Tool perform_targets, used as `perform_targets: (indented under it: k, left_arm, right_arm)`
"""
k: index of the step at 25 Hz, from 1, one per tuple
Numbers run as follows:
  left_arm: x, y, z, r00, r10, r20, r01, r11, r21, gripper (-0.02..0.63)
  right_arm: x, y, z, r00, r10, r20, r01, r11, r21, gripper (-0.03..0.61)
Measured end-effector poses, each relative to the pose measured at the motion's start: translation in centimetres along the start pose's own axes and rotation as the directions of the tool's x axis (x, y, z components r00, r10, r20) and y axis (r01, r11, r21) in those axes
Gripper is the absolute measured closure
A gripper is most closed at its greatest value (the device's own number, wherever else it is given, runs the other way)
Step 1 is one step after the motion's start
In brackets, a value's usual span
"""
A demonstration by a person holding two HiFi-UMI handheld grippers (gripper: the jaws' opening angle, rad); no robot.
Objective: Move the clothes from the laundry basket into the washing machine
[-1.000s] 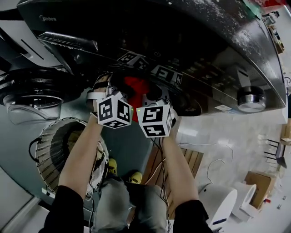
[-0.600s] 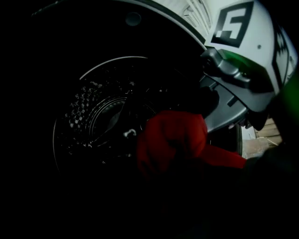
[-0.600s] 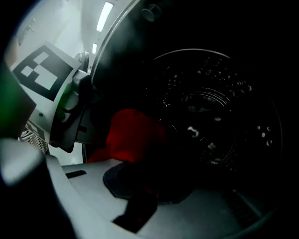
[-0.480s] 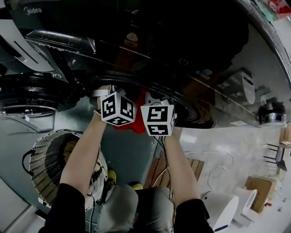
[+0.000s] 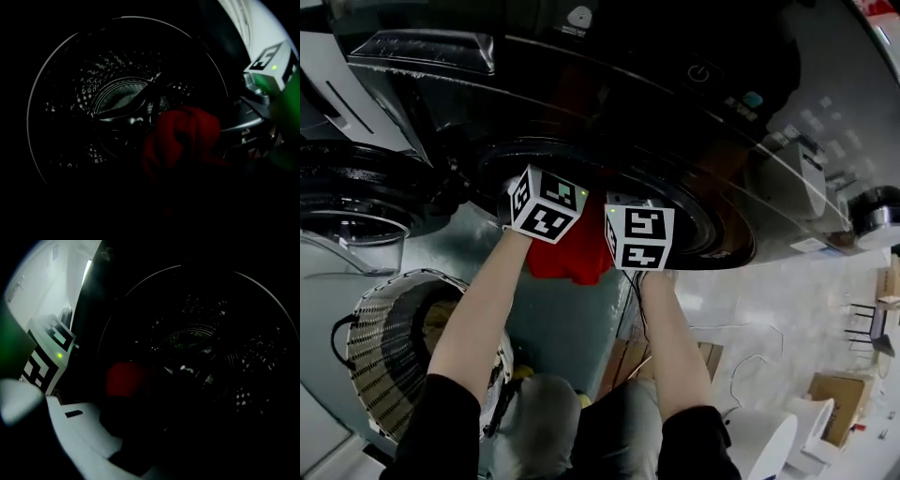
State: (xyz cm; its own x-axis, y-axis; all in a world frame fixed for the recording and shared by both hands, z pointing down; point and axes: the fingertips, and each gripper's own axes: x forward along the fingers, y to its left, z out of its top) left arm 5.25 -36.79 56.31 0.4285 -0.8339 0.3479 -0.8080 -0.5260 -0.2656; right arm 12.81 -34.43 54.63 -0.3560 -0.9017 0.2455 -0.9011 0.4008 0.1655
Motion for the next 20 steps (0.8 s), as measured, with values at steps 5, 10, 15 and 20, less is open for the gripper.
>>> perform_targets:
  k: [5, 10, 15, 20]
  left_arm:
    - [-0.5, -0.1, -0.7, 0.999, -0.002, -0.051, -0.001, 0.998, -0.058, 0.332]
    - [-1.4, -0.8, -1.1, 0.998, -0.014, -0.067, 0.011, 0.998, -0.055, 0.322]
    - [-2.1, -1.0, -1.4, 0.998, -0.011, -0.061, 0.008, 0.998, -0.056, 0.322]
    - [-3.1, -0.9, -0.9, 1.000, 0.005, -0.021, -0.006, 0.998, -0.060, 0.322]
  right_arm:
    - [-0.4, -1.3, -0.5, 0.999, -0.049, -0.014, 0.050, 0.996, 0.073, 0.387]
    - [-1.1, -1.5, -0.2, 0.999, -0.049, -0.010, 0.050, 0.993, 0.108, 0.385]
    - [-1.2, -0.8, -0.2, 0.999, -0.036, 0.002, 0.036, 0.995, 0.093, 0.387]
    - [-1.9, 0.0, -0.3, 1.000, -0.019, 0.019, 0.018, 0.997, 0.076, 0.390]
